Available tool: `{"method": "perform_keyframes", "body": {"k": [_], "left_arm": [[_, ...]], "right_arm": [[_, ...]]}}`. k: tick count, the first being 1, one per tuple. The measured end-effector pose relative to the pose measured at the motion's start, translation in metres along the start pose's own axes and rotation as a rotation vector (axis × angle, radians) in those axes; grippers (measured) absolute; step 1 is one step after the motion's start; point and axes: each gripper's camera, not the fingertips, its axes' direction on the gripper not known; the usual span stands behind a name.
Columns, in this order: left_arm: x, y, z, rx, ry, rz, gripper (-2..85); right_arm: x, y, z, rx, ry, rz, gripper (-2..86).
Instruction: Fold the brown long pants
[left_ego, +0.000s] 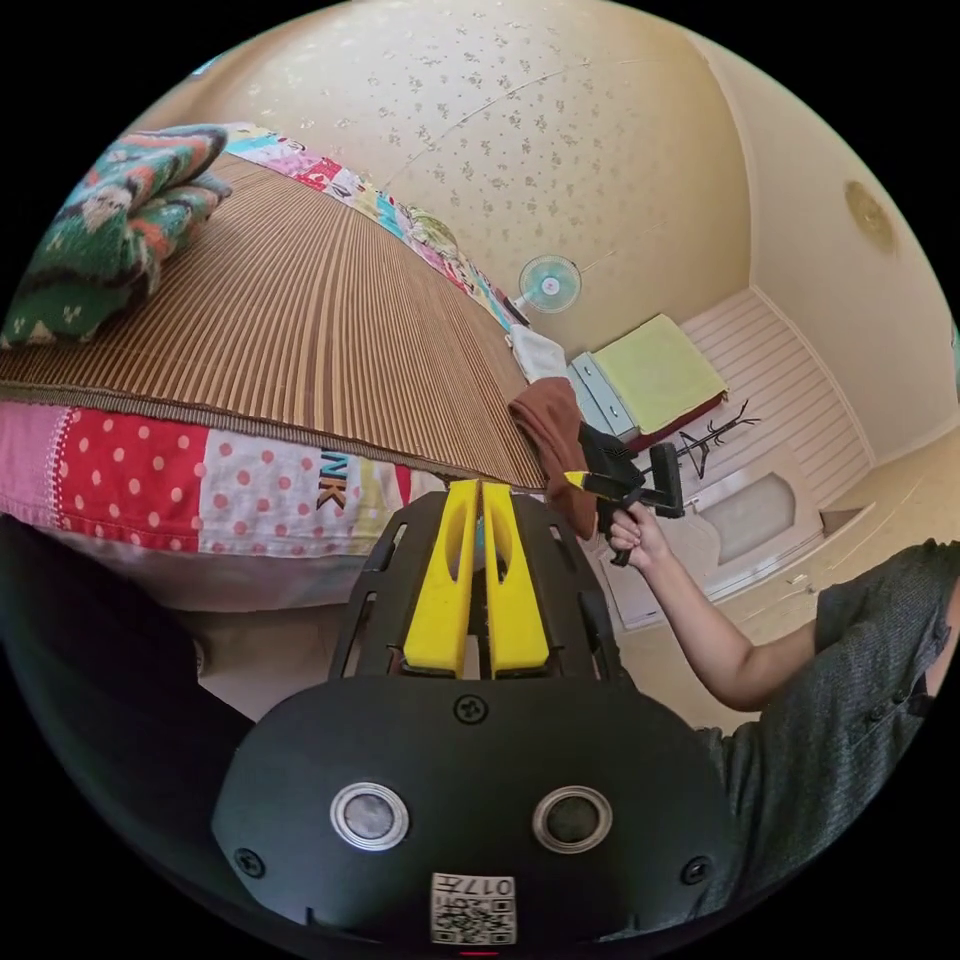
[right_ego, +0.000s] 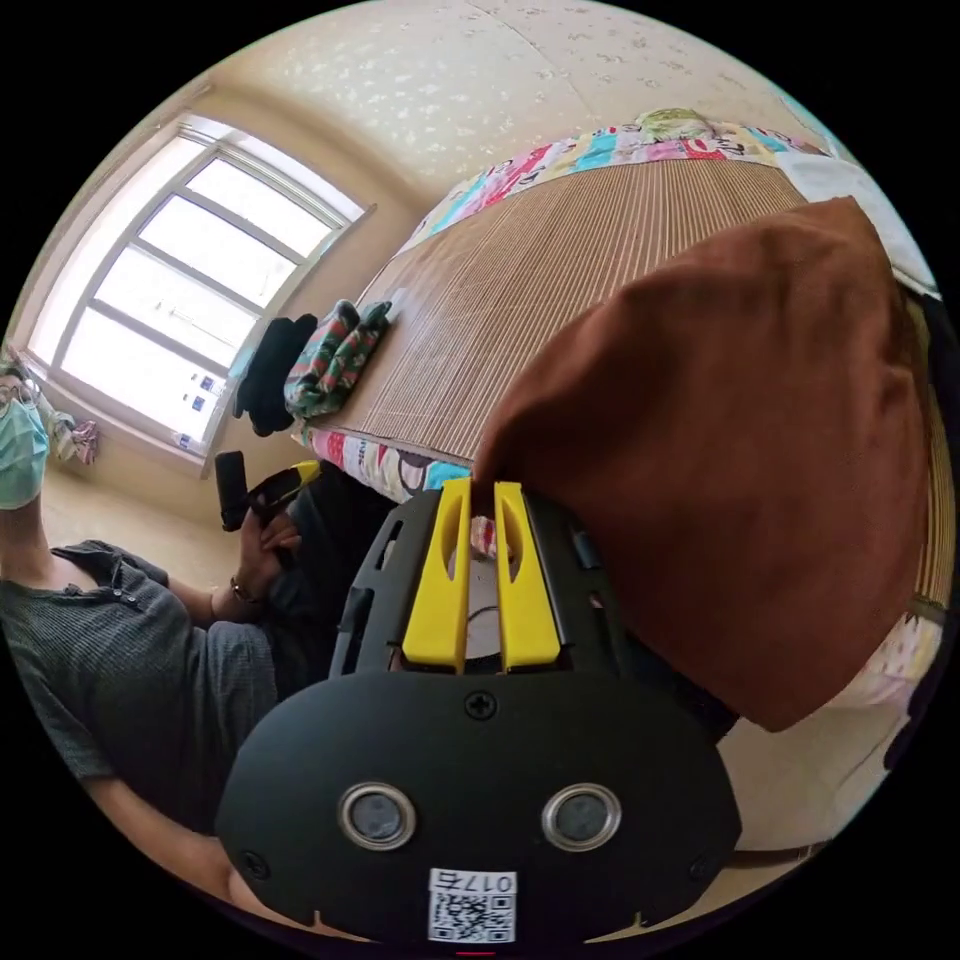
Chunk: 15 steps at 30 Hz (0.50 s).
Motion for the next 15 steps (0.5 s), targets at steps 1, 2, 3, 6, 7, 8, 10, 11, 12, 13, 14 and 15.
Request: {"method": "perform_keyframes", "body": {"k": [1,2,3,6,7,8,10,11,12,13,14,15], "left_arm": [[0.002,0.002,0.000,-0.009,0.000,0.004,-1.0],[0.005,0.004,0.000,-0.017,-0.003,0.009,-1.0],[0.006,0.005,0.000,-0.022,-0.006,0.012,-1.0],[0.011,0.011,-0.001,-0.043,-0.021,0.025,-1.0],[0.012,0.014,0.000,-0.050,-0.025,0.030,-1.0],[0.013,0.016,0.001,-0.056,-0.030,0.032,-1.0],[0.014,0.019,0.003,-0.065,-0.034,0.027,-1.0],[0.015,0.021,0.004,-0.063,-0.028,0.027,-1.0],[0.016,0.022,0.004,-0.060,-0.026,0.026,-1.0],[0.019,0.024,0.003,-0.047,-0.025,0.026,-1.0],[0.022,0.026,0.002,-0.032,-0.024,0.030,-0.9],[0.024,0.027,0.001,-0.024,-0.025,0.035,-0.9]], "right_arm": [[0.003,0.020,-0.005,0.040,-0.039,0.024,3.5],[0.007,0.035,-0.013,0.084,-0.079,0.045,3.5],[0.010,0.041,-0.019,0.107,-0.096,0.054,3.5],[0.017,0.054,-0.054,0.228,-0.128,0.054,4.1],[0.015,0.052,-0.068,0.260,-0.103,0.012,4.7],[0.016,0.046,-0.079,0.274,-0.045,0.005,5.6],[0.018,0.030,-0.090,0.258,0.073,0.021,10.5],[0.021,0.018,-0.094,0.243,0.172,0.036,11.7],[0.023,0.012,-0.097,0.246,0.229,0.052,12.3],[0.029,0.002,-0.102,0.270,0.353,0.091,12.3],[0.039,-0.007,-0.105,0.284,0.505,0.152,11.9],[0.045,-0.012,-0.105,0.280,0.600,0.195,11.6]]}}
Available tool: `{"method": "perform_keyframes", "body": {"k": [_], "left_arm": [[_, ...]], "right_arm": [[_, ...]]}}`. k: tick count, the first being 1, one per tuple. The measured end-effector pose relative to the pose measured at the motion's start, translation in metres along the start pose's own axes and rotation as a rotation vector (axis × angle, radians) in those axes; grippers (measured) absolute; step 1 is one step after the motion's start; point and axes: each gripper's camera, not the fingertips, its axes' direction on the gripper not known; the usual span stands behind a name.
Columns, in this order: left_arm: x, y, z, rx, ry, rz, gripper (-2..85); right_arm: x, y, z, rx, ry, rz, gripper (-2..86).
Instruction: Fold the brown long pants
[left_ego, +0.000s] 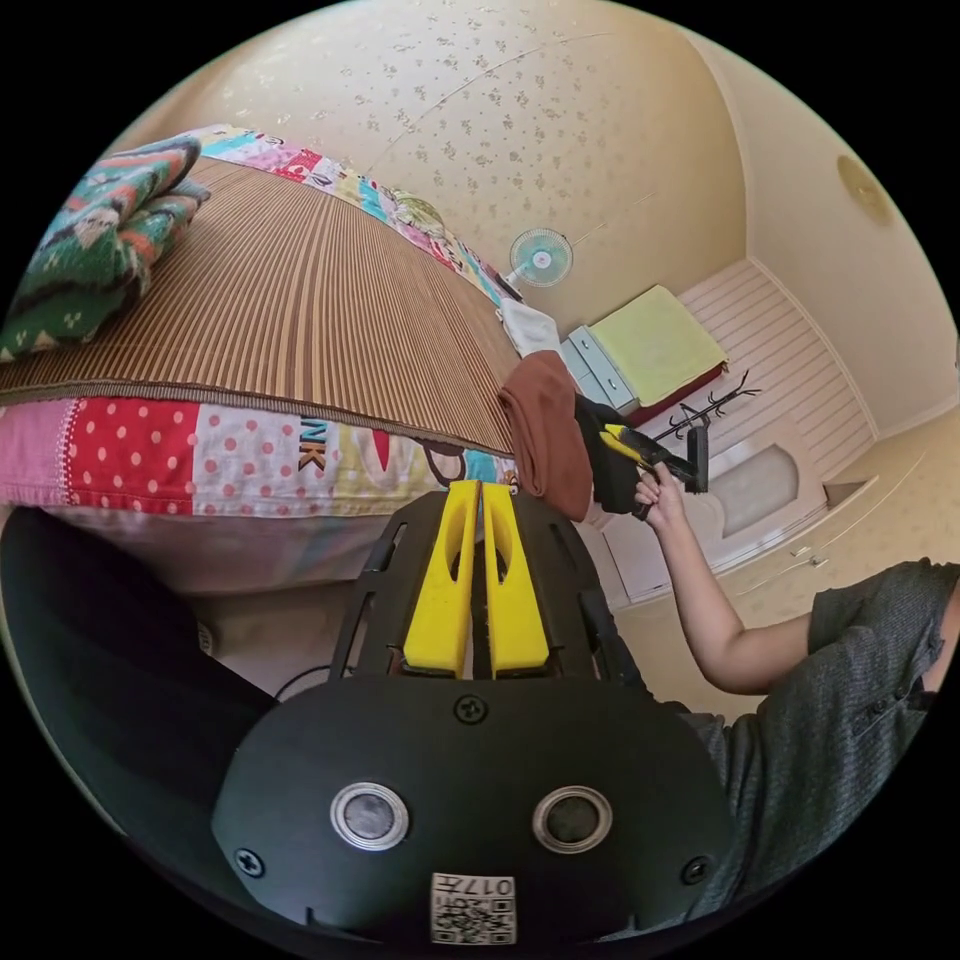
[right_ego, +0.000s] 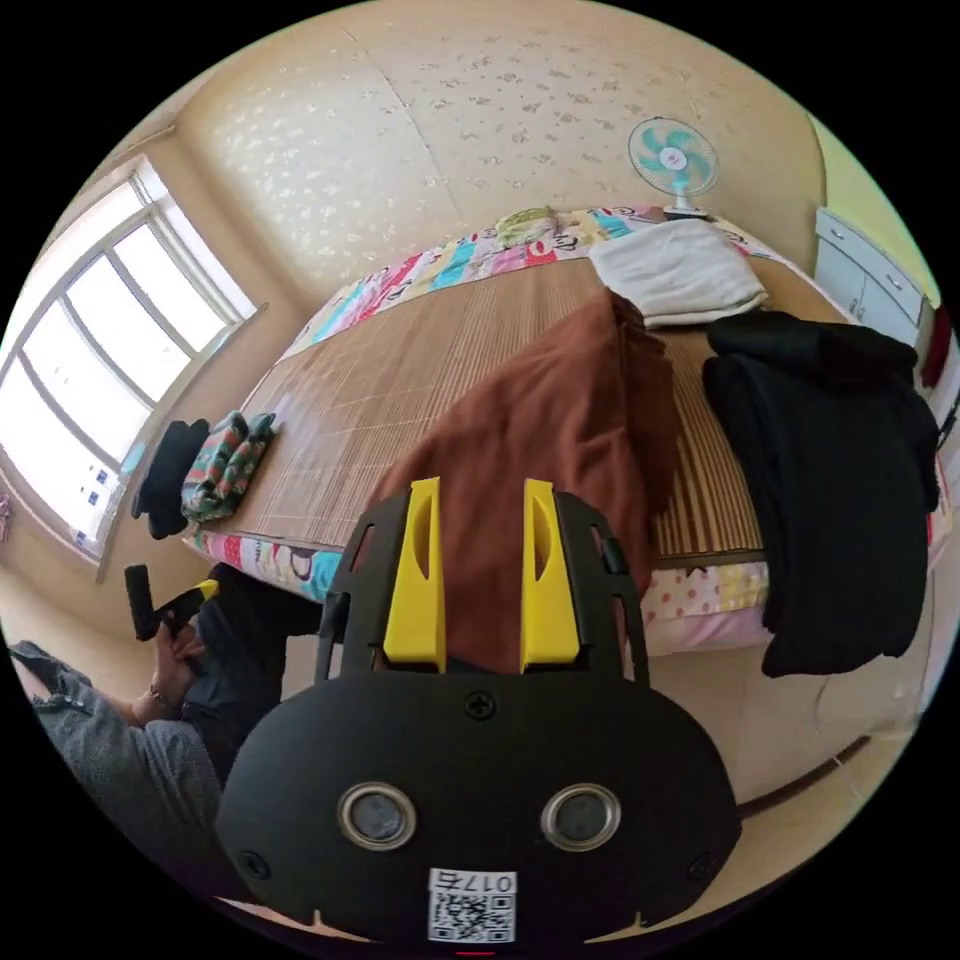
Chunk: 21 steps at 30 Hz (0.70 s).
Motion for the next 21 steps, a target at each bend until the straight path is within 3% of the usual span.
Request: {"method": "perform_keyframes", "body": {"k": [1,2,6,9,13,16,21], "left_arm": [[0.005,0.003,-0.002,0.015,-0.009,0.012,-0.9],[0.009,0.006,-0.003,0.024,-0.029,0.023,-0.8],[0.017,0.012,-0.005,0.019,-0.069,0.041,0.4],[0.014,0.014,-0.010,0.033,-0.109,0.019,2.7],[0.005,0.013,-0.009,0.029,-0.134,-0.037,3.4],[0.005,0.006,0.000,0.014,-0.122,-0.039,3.0],[0.022,-0.003,0.016,0.005,-0.122,0.015,1.4]], "right_arm": [[0.006,-0.009,0.013,-0.013,0.151,0.034,11.6],[0.009,-0.015,0.030,-0.045,0.174,0.031,12.3],[0.014,-0.025,0.091,-0.215,0.073,0.083,11.8],[-0.018,-0.030,0.084,-0.141,0.079,0.164,6.6],[-0.138,-0.026,0.029,0.163,0.009,-0.111,3.1],[-0.217,-0.018,0.027,0.178,0.023,-0.299,2.3],[-0.300,0.029,0.070,0.078,-0.232,-0.529,2.1]]}}
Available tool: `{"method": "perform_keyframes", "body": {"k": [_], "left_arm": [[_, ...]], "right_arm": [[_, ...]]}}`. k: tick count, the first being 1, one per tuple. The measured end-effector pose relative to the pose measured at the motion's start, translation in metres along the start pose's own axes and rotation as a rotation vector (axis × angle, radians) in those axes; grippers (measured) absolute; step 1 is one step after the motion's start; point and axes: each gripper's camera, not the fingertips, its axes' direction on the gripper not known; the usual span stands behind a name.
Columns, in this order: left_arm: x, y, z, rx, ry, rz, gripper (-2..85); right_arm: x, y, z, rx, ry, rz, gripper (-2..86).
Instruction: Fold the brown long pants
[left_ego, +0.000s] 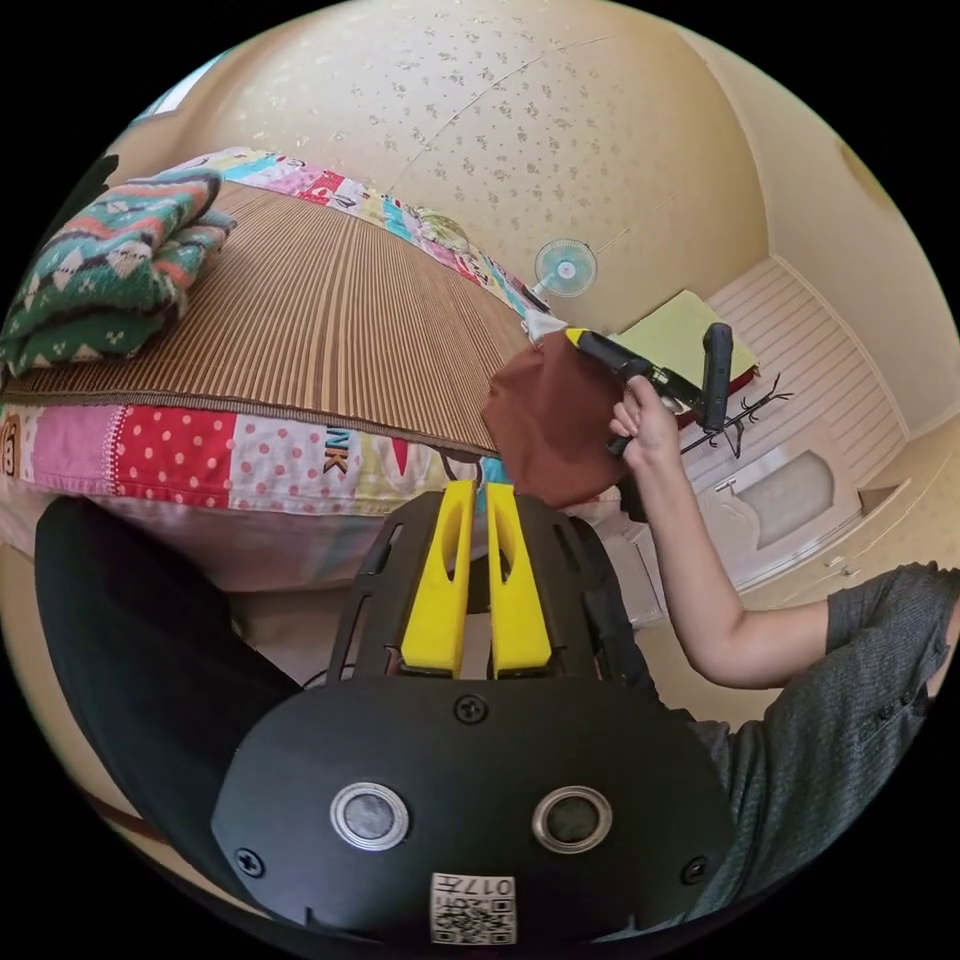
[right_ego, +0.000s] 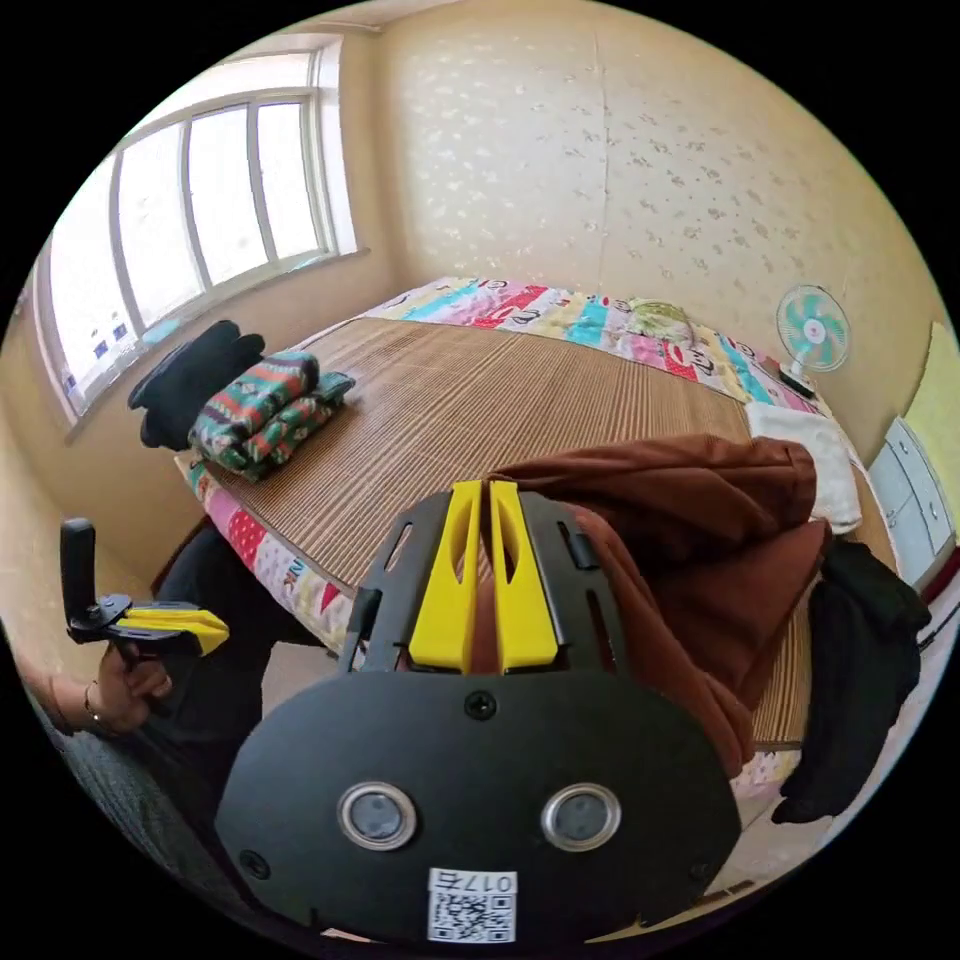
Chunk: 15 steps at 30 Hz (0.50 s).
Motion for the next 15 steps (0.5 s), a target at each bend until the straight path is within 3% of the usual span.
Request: {"method": "perform_keyframes", "body": {"k": [5,9,15], "left_arm": [[0.011,-0.004,0.012,-0.032,-0.026,0.038,1.5],[0.005,-0.006,0.013,-0.031,-0.045,0.011,2.7],[-0.005,-0.018,0.021,-0.029,-0.037,-0.032,4.8]], "right_arm": [[-0.071,0.043,0.063,-0.221,-0.133,-0.152,2.4],[-0.090,0.072,0.049,-0.183,-0.137,-0.160,2.8],[-0.051,0.060,-0.002,-0.088,-0.364,0.051,5.1]]}}
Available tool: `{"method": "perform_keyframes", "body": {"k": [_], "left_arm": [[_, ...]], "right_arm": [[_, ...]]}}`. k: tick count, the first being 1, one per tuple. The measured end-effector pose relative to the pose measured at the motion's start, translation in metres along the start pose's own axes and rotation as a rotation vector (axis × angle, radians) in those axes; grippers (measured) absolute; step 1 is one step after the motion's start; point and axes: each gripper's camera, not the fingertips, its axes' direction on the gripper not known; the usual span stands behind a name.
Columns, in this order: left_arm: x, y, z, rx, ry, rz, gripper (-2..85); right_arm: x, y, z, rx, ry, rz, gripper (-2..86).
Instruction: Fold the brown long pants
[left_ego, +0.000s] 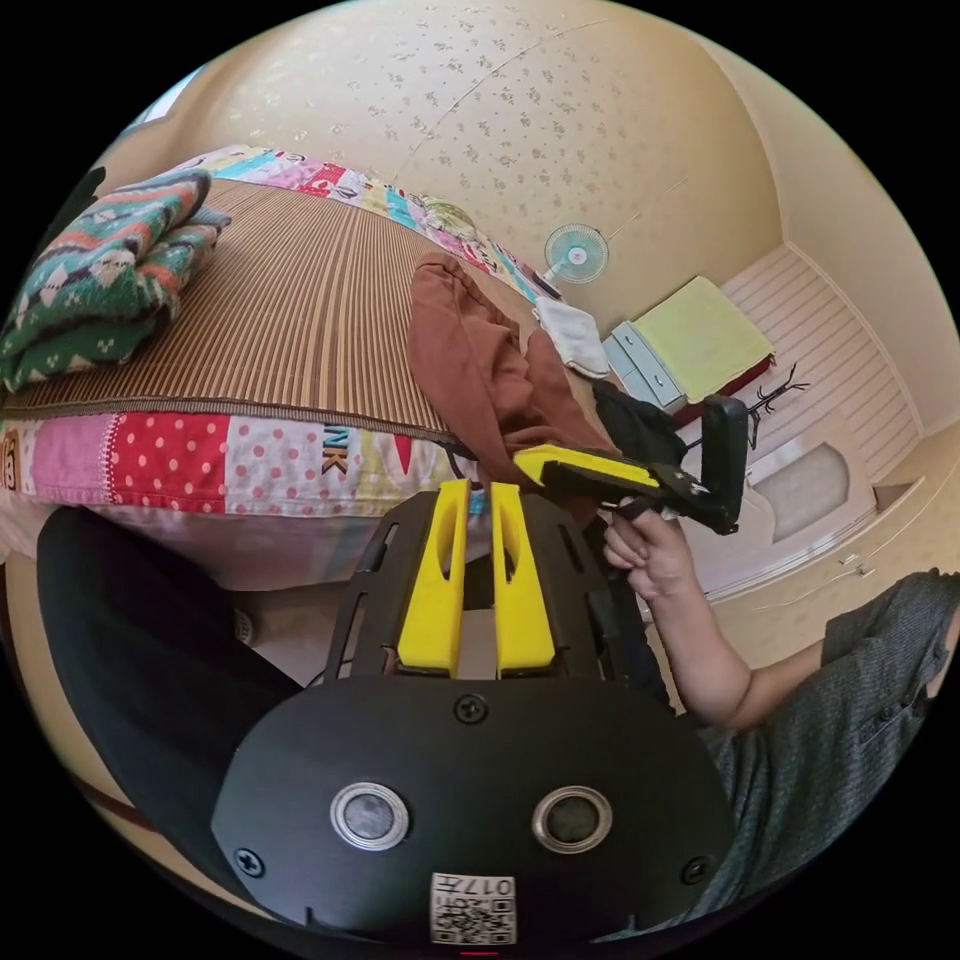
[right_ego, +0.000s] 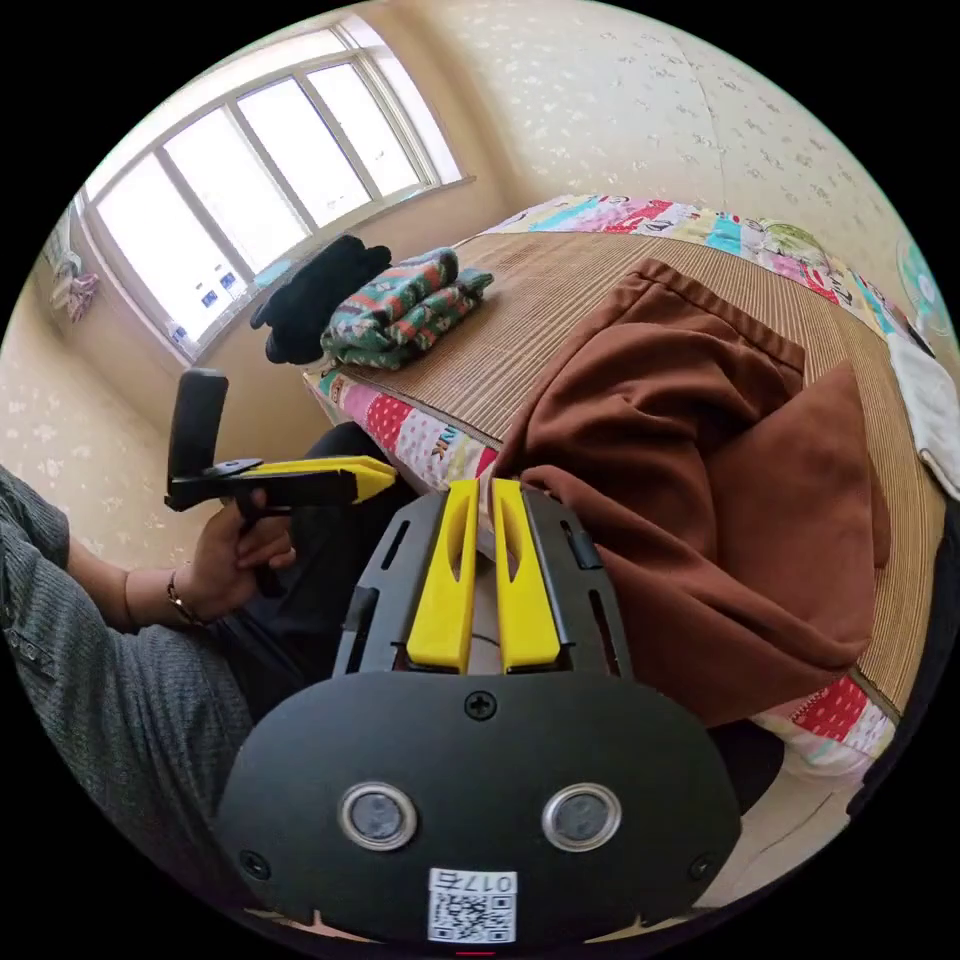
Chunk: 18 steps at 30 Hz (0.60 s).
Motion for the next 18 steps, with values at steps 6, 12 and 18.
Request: {"method": "perform_keyframes", "body": {"k": [6,12,18], "left_arm": [[0.005,-0.005,0.004,0.006,0.016,0.021,5.1],[0.000,-0.003,-0.003,0.026,0.016,0.003,5.1],[-0.014,-0.001,-0.027,0.078,0.006,-0.047,5.1]], "right_arm": [[0.022,-0.071,-0.015,0.048,0.092,0.063,14.3],[0.000,-0.146,0.112,-0.224,0.433,0.031,17.9],[-0.026,-0.140,0.161,-0.315,0.774,-0.146,9.0]]}}
